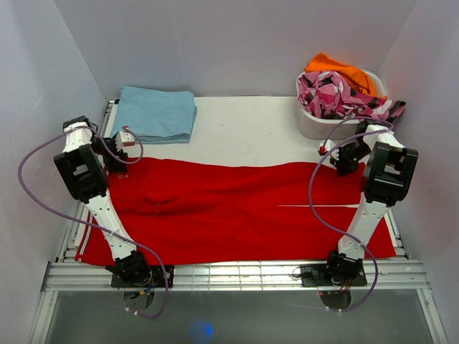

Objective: Fold and stack the trousers
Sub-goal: Flatten the trousers out, then fold the trousers

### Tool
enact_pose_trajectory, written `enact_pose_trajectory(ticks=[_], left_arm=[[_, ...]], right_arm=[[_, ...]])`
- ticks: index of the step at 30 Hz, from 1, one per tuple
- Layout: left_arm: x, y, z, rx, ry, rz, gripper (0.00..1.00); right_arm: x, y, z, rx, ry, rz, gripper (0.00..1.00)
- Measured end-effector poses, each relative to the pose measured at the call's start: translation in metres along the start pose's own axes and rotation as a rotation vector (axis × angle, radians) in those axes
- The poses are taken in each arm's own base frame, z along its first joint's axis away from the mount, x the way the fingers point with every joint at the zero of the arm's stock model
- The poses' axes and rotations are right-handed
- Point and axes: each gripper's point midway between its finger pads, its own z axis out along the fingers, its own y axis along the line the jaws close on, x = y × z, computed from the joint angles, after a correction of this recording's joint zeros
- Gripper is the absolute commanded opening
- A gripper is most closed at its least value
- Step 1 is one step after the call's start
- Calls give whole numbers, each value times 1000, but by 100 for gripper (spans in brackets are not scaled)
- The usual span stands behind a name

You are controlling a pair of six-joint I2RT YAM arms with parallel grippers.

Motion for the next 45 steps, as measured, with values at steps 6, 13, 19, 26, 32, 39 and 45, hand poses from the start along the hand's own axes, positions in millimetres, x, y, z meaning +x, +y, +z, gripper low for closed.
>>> enact_pose_trajectory(ticks=[6, 13, 19, 26, 32, 39, 45], left_arm=[[-17, 29, -18, -73, -59, 16, 90], [-7, 41, 3, -54, -65, 18, 87], [-1, 28, 18, -9, -87, -27, 68], [-3, 8, 19, 46, -88, -80, 5], [-5, 28, 11, 6, -41, -131, 0], [-15, 57, 2, -153, -69, -186, 0], [-47, 60, -46, -316, -161, -205, 0]], right_arm=[[1, 0, 0, 5, 5, -11, 8], [1, 0, 0, 4, 12, -13, 8], [2, 0, 0, 6, 21, -16, 8], [3, -4, -3, 25, 29, 5, 8], [3, -26, -15, 110, 43, 57, 8], [-13, -48, -64, 269, 6, 67, 8], [-35, -42, -129, 432, -41, 27, 8]])
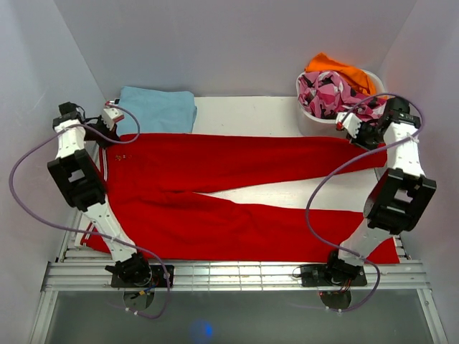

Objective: Fold and stack the trousers
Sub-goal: Fold the trousers

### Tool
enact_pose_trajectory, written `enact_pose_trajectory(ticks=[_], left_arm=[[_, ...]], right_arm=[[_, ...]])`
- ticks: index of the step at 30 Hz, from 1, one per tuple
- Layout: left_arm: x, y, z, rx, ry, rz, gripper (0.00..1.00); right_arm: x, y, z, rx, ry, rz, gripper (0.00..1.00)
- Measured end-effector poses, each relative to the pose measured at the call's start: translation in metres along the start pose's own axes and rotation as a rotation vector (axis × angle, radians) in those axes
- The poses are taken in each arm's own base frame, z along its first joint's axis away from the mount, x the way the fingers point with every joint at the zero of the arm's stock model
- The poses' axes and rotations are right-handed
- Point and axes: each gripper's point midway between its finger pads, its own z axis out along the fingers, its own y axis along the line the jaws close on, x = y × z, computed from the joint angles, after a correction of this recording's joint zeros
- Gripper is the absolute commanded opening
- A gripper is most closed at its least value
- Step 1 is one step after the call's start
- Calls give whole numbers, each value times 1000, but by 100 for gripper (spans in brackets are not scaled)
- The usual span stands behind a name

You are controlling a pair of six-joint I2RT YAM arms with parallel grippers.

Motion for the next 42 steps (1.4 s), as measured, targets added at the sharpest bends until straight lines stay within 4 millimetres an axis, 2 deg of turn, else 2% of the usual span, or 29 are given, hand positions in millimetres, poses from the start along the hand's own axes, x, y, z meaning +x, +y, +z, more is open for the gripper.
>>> enact_pose_trajectory(ticks=[3, 6, 9, 11, 14, 18, 21, 23, 25, 29, 33, 36, 40, 42], left_arm=[[-27, -5, -43, -100, -75, 17, 0], [-40, -27, -93, -195, -142, 48, 0], [-41, -62, -141, -274, -174, 78, 0], [-29, -89, -158, -312, -142, 107, 0], [7, -133, -156, -303, -22, 120, 0], [90, -206, -127, -108, 215, -9, 0], [140, -251, -111, 71, 352, -139, 0], [160, -264, -105, 146, 407, -221, 0], [164, -263, -104, 162, 421, -301, 0], [164, -256, -102, 207, 453, -537, 0], [163, -250, -100, 298, 517, -826, 0], [158, -242, -96, 337, 572, -961, 0], [146, -209, -80, 303, 606, -987, 0], [137, -182, -68, 244, 575, -942, 0]], right_arm=[[-7, 6, -38, 87, -24, -13, 8], [-5, 30, -73, 165, -41, -33, 8], [6, 75, -97, 222, -30, -80, 8], [20, 117, -99, 226, 0, -96, 8], [47, 177, -88, 182, 68, -57, 8], [79, 240, -66, 62, 139, 62, 8], [94, 280, -47, -55, 165, 127, 8], [101, 293, -37, -98, 173, 139, 8], [107, 299, -30, -120, 181, 141, 8], [113, 291, -25, -113, 187, 121, 8], [113, 269, -17, -116, 183, 41, 8], [107, 244, -4, -154, 163, -14, 8], [95, 206, 15, -195, 129, 10, 8], [89, 191, 24, -202, 112, 25, 8]])
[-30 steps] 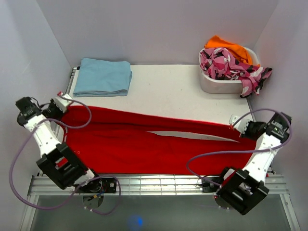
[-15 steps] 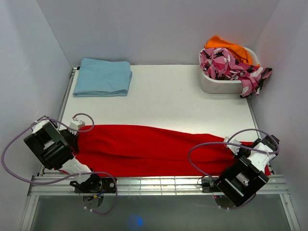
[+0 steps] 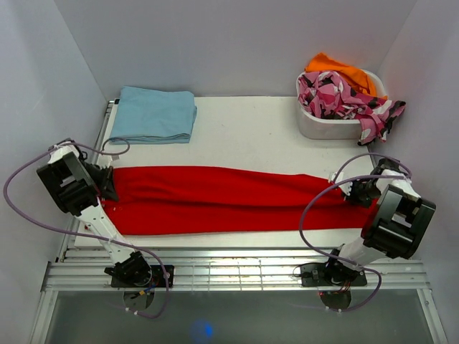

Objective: Fold and stack the trousers
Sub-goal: Fold the trousers

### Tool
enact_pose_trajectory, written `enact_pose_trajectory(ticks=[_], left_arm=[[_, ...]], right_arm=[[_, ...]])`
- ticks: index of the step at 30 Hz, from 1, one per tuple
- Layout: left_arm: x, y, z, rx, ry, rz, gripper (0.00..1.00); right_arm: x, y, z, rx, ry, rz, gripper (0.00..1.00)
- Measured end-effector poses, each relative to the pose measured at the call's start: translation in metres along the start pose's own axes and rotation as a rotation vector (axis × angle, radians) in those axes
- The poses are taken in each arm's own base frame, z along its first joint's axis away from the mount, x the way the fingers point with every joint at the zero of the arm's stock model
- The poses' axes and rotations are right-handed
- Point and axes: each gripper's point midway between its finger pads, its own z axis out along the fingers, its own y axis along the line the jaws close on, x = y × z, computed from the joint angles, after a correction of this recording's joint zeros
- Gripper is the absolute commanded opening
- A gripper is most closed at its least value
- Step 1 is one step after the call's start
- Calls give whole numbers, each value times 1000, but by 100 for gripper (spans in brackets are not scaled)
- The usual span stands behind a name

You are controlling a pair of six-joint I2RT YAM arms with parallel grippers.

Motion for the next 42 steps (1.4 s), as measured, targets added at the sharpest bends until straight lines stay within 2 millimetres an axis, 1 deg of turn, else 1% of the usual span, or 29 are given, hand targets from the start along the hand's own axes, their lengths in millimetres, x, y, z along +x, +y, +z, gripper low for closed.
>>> enact_pose_trajectory(ticks=[2, 4, 5, 7, 10, 12, 15, 16, 18, 19, 21, 23, 24, 26, 27, 28, 29, 30, 31, 32, 33, 34, 35, 36, 37, 38, 39, 40, 42], left_arm=[[-29, 9, -7, -45, -68, 43, 0], [-59, 19, -16, -84, -148, 91, 0], [-71, 21, -21, -98, -183, 113, 0], [-88, 24, -32, -117, -239, 148, 0], [-106, 21, -49, -133, -310, 203, 0], [-111, 15, -61, -145, -346, 245, 0], [-116, 1, -87, -169, -424, 327, 0], [-114, -5, -97, -182, -453, 358, 0], [-103, -16, -111, -207, -487, 409, 0], [-94, -20, -115, -223, -497, 431, 0], [-73, -20, -111, -241, -481, 442, 0], [-52, -9, -92, -254, -432, 442, 0], [-42, 0, -78, -256, -398, 435, 0], [-21, 20, -45, -249, -319, 417, 0], [-10, 28, -29, -238, -276, 405, 0], [-3, 30, -18, -213, -258, 394, 0], [-2, 30, -17, -206, -266, 387, 0], [-1, 29, -19, -209, -268, 393, 7], [-1, 29, -18, -209, -264, 401, 28], [-2, 29, -18, -208, -263, 410, 36], [-2, 29, -19, -211, -264, 419, 43], [-3, 29, -19, -214, -267, 430, 59], [-4, 30, -22, -223, -271, 450, 67], [-4, 31, -25, -232, -277, 469, 68], [-3, 27, -28, -227, -284, 481, 80], [-3, 24, -32, -231, -290, 505, 85], [-4, 21, -39, -242, -303, 529, 93], [-5, 17, -46, -250, -318, 555, 96], [-9, 4, -67, -279, -358, 620, 98]], right_arm=[[-7, -10, 1, 7, -17, 6, 8], [-12, -14, -1, 14, -37, 13, 8], [-15, -15, -2, 16, -45, 16, 8], [-19, -18, -4, 21, -61, 24, 8], [-27, -25, -15, 45, -86, 29, 8], [-33, -36, -29, 87, -103, 18, 8], [-40, -51, -53, 168, -137, -9, 8], [-41, -51, -59, 187, -144, -16, 8], [-37, -46, -66, 213, -153, -29, 8], [-34, -38, -66, 214, -153, -29, 8], [-25, -18, -56, 199, -148, -20, 8], [-16, 6, -37, 160, -133, -11, 8], [-11, 21, -26, 132, -121, -9, 8], [-2, 46, -4, 90, -100, -17, 8], [-2, 45, -4, 113, -97, -35, 8], [1, 43, -4, 140, -80, -59, 8], [2, 41, -3, 156, -74, -73, 8], [2, 39, -3, 167, -71, -86, 13], [3, 37, -2, 174, -69, -92, 21], [3, 34, -2, 179, -70, -94, 28], [4, 29, -4, 189, -65, -94, 48], [6, 24, -6, 195, -62, -86, 58], [10, 14, -10, 209, -45, -83, 68], [15, 5, -15, 218, -22, -74, 71], [20, -2, -19, 222, -8, -63, 77], [23, -6, -23, 221, 6, -47, 85], [28, -9, -28, 220, 27, -36, 92], [33, -13, -36, 224, 47, -28, 97], [38, -22, -55, 241, 76, -23, 98]])
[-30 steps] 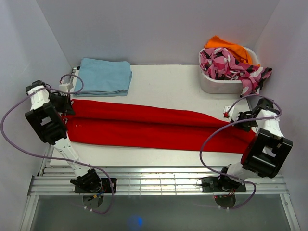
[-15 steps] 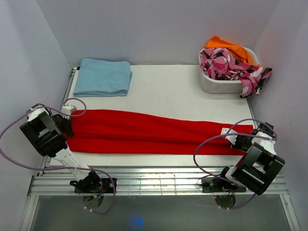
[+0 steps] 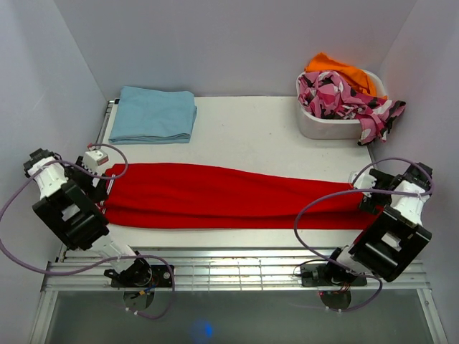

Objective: Fold and stack the trousers
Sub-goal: Fold the trousers

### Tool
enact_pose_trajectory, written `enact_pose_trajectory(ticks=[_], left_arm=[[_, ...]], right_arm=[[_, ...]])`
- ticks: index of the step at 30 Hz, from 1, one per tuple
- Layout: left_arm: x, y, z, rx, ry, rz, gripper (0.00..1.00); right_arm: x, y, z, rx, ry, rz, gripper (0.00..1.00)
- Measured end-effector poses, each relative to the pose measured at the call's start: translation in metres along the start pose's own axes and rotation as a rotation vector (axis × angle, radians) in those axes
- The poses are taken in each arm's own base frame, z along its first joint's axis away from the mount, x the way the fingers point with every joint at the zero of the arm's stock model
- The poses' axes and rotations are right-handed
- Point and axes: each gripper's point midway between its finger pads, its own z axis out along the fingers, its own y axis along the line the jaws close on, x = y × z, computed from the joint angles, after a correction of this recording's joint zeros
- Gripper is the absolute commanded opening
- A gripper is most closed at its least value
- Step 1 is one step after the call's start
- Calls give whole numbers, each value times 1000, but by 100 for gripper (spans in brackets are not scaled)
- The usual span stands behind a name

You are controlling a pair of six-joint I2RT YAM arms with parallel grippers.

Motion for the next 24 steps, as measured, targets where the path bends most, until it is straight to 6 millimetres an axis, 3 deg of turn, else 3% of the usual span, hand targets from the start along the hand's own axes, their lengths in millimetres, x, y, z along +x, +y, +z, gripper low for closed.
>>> enact_pose_trajectory(ticks=[3, 6, 8, 13, 17, 21, 24], left_arm=[[-25, -7, -32, -54, -51, 95, 98], [-44, -23, -57, -91, -88, 164, 98], [-49, -34, -64, -90, -103, 175, 98], [-35, -51, -43, 1, -97, 71, 91], [-19, -64, -21, 83, -82, -71, 89], [-12, -69, -9, 84, -77, -214, 79], [-6, -66, 2, 86, -66, -330, 77]], right_arm=[[-4, -17, -27, 27, 7, -29, 96], [-24, -23, -52, 48, -30, -73, 95], [-43, -20, -63, 54, -67, -105, 95], [-99, -3, -61, -4, -181, -181, 97], [-118, 9, -47, -68, -222, -153, 100], [-133, 19, -28, -167, -247, -75, 79], [-173, 27, -15, -230, -285, -70, 68]])
